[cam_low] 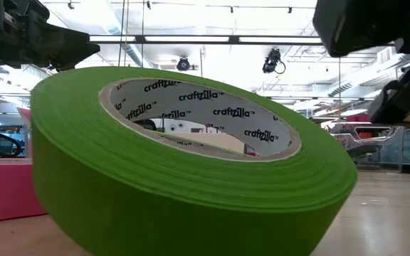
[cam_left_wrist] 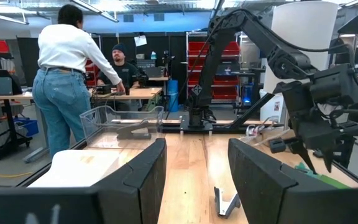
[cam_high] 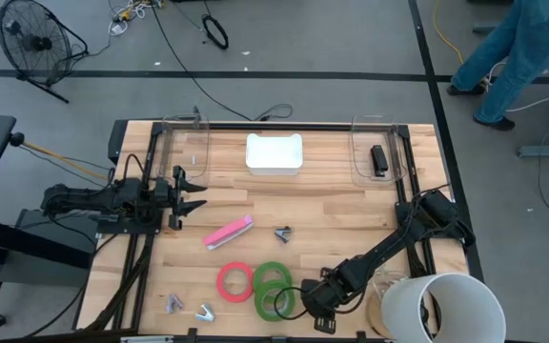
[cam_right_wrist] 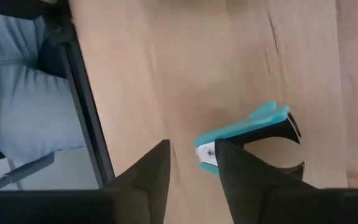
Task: Pick and place Stapler, Stapler remover, tape
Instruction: Put the blue staple remover into the white bin
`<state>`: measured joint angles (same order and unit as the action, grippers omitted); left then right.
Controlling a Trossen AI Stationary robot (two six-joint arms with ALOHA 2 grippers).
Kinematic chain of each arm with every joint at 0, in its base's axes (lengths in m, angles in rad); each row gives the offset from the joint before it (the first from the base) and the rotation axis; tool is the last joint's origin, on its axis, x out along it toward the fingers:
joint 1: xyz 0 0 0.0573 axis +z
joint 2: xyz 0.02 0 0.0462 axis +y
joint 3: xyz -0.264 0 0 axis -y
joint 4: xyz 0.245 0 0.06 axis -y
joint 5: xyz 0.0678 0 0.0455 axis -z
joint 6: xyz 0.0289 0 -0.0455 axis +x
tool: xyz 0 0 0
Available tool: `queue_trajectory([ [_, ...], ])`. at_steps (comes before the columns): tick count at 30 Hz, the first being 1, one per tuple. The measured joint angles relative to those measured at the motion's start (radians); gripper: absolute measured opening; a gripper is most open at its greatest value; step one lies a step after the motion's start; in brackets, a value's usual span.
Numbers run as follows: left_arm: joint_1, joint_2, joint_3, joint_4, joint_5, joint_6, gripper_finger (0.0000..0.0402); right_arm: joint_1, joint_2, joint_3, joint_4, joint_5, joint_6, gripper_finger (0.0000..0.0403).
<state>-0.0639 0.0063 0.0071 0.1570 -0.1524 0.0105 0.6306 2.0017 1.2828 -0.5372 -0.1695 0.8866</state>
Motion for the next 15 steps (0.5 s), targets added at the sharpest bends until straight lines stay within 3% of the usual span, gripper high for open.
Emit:
queue_trajectory([
  [15,0.000,0.000,0.000,0.000,0.000,0.000,0.0177,-0.010,-0.053,-0.003,-0.090,0.055,-0.009,0.0128],
])
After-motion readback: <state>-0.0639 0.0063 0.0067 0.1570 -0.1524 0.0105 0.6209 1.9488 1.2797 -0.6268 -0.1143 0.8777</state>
